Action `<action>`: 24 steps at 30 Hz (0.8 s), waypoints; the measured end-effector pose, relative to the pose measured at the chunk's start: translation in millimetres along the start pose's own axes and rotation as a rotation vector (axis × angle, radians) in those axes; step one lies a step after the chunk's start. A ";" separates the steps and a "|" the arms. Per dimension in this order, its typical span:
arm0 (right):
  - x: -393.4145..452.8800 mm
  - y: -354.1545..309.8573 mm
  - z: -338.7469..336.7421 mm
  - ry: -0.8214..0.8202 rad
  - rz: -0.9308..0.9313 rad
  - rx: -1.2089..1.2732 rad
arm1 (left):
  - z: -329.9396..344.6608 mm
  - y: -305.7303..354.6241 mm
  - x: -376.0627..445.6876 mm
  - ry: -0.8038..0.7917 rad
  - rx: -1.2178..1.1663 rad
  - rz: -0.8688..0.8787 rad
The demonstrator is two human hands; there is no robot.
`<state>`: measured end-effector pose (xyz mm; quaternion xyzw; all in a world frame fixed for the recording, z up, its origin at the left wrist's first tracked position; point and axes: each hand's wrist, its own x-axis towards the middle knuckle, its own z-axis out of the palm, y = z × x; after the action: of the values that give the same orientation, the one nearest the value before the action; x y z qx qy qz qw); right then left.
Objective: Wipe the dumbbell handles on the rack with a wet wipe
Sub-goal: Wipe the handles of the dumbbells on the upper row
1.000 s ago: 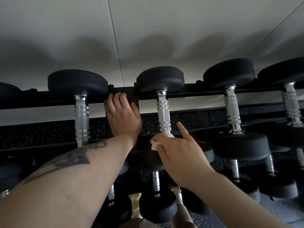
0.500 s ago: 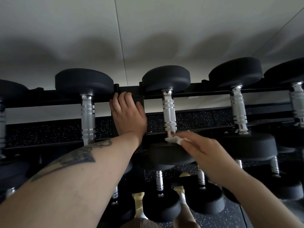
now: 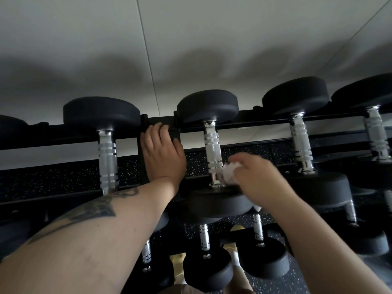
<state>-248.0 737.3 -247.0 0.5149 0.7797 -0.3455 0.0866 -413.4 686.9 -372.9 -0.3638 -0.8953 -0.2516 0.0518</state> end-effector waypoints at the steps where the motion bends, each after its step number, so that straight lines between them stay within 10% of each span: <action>1: 0.4 -4.0 -5.0 0.125 -0.030 0.094 | -1.1 -0.5 -0.5 0.002 -0.017 0.031; 5: 28.1 -26.8 8.6 0.533 -0.199 0.183 | -2.8 -3.1 -3.6 -0.049 -0.005 0.190; 14: 24.8 -23.8 45.1 0.161 -0.291 -0.225 | -0.4 -0.2 -1.7 -0.054 0.037 0.139; 24: 51.4 -8.9 21.0 -0.079 0.145 1.084 | -1.7 -0.7 -2.2 -0.032 0.016 0.165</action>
<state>-283.6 760.3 -283.9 0.5249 0.4485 -0.7101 -0.1384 -412.4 684.3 -372.3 -0.4401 -0.8648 -0.2337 0.0610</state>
